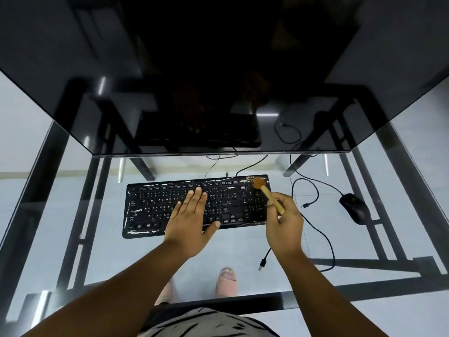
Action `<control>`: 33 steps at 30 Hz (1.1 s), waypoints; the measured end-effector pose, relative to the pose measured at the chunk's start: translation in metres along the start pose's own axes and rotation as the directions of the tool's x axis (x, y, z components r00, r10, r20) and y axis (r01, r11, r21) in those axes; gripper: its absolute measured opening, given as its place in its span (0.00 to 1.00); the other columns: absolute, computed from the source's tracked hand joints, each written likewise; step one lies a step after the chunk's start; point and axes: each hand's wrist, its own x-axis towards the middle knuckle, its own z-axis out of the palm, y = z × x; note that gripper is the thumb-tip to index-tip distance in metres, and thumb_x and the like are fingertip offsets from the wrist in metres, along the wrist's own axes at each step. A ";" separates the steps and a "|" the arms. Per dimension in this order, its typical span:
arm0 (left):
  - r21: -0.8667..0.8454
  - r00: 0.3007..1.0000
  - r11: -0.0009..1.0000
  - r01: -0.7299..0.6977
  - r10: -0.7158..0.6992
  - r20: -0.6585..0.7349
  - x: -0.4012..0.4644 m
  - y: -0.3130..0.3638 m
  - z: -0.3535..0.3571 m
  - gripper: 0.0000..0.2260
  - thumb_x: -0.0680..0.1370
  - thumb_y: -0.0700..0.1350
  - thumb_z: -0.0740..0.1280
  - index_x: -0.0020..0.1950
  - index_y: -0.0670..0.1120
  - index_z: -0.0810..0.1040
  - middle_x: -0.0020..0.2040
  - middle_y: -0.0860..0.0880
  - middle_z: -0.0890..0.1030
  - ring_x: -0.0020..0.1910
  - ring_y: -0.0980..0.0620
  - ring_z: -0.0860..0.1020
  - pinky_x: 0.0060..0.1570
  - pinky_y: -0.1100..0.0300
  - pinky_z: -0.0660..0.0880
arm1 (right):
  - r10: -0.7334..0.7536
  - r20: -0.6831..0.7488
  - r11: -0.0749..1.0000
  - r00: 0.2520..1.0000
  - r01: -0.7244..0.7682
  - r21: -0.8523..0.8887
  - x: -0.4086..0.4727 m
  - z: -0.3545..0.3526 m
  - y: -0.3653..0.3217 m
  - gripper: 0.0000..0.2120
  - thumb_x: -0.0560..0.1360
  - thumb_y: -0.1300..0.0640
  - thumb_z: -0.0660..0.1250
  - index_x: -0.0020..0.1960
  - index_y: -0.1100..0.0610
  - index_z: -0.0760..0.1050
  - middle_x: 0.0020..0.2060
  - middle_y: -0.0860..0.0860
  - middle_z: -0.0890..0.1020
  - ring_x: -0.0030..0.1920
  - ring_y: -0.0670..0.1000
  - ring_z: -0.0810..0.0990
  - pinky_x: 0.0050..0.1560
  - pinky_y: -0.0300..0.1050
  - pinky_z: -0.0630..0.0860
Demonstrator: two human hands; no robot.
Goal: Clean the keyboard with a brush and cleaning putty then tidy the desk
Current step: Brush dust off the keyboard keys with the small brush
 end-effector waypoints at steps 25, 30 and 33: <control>0.042 0.997 0.997 0.066 -0.065 -0.030 -0.015 -0.014 -0.005 0.42 0.71 0.71 0.39 0.79 0.49 0.45 0.80 0.52 0.42 0.78 0.54 0.40 0.75 0.52 0.42 | -0.150 0.153 0.975 0.977 0.172 -0.142 -0.009 -0.004 -0.011 0.08 0.77 0.57 0.64 0.54 0.52 0.78 0.39 0.45 0.81 0.36 0.46 0.77 0.36 0.39 0.72; 0.025 0.996 0.997 0.072 -0.071 -0.053 -0.020 -0.015 -0.005 0.42 0.71 0.71 0.39 0.80 0.48 0.45 0.80 0.52 0.43 0.78 0.54 0.40 0.75 0.52 0.43 | -0.068 0.001 0.998 0.998 0.068 0.003 -0.004 -0.007 -0.015 0.07 0.78 0.56 0.64 0.54 0.53 0.78 0.37 0.47 0.81 0.34 0.48 0.76 0.33 0.41 0.73; 0.006 0.992 0.995 0.100 -0.100 -0.079 -0.027 -0.035 -0.013 0.42 0.71 0.71 0.39 0.80 0.48 0.45 0.80 0.52 0.44 0.78 0.54 0.41 0.75 0.52 0.43 | -0.028 0.030 0.985 0.999 0.022 0.171 -0.014 0.008 -0.035 0.07 0.75 0.60 0.70 0.51 0.51 0.79 0.36 0.47 0.82 0.31 0.48 0.75 0.31 0.42 0.74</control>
